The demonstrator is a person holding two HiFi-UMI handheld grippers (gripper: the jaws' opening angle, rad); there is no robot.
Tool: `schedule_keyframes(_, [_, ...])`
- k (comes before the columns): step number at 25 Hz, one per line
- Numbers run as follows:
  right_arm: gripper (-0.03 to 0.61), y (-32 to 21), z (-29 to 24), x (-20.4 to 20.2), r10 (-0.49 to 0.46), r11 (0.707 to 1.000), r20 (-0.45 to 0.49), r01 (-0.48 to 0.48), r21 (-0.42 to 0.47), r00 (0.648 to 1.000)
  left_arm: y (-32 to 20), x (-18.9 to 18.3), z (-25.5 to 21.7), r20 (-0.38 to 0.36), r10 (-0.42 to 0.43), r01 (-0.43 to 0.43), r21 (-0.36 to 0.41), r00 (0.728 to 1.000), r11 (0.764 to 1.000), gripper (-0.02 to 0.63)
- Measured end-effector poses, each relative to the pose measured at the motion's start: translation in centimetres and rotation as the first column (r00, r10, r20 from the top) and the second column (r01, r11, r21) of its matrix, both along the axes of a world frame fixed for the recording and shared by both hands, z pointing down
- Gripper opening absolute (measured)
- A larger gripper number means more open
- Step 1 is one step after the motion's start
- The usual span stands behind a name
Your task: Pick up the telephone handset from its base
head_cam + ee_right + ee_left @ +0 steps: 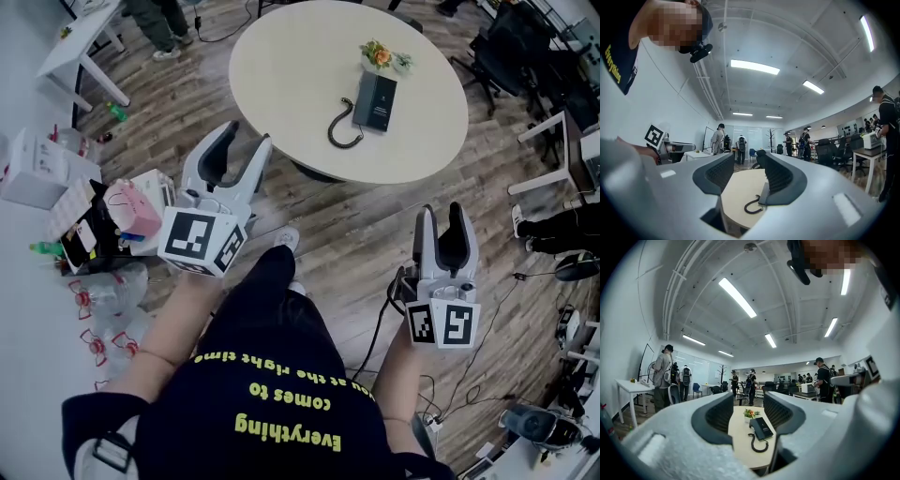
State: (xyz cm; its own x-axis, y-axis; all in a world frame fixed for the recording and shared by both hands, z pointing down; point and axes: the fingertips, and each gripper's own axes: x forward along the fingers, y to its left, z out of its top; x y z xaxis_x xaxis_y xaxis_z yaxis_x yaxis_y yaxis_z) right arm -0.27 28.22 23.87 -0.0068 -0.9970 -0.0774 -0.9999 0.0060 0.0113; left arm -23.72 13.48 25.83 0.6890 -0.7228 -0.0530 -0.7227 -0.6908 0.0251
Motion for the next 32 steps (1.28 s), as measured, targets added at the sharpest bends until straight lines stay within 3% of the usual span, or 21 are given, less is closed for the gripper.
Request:
schedule_keyframes(14, [0.247, -12.4, -0.8, 5.1, 0.055, 0.998, -0.018, -0.055, 0.007, 0.998, -13.2, 7.6, -0.2, -0.018, 0.113, -0.113, -0.011, 0.993, 0.994, 0.298])
schedule_keyframes(19, [0.252, -16.7, -1.3, 5.9, 0.08, 0.997, -0.018, -0.079, 0.026, 0.997, -18.0, 8.6, -1.5, -0.08, 0.134, -0.133, 0.016, 0.988, 0.991, 0.305])
schedule_keyframes(28, [0.238, -20.2, -0.7, 8.2, 0.117, 0.993, -0.015, -0.117, 0.025, 0.993, -22.7, 11.4, 0.4, -0.04, 0.16, -0.161, -0.029, 0.986, 0.987, 0.318])
schedule_keyframes(32, [0.239, -22.3, 0.3, 9.9, 0.088, 0.996, 0.001, -0.088, 0.002, 0.996, -24.0, 12.8, 1.3, -0.021, 0.148, -0.149, -0.049, 0.989, 0.988, 0.321])
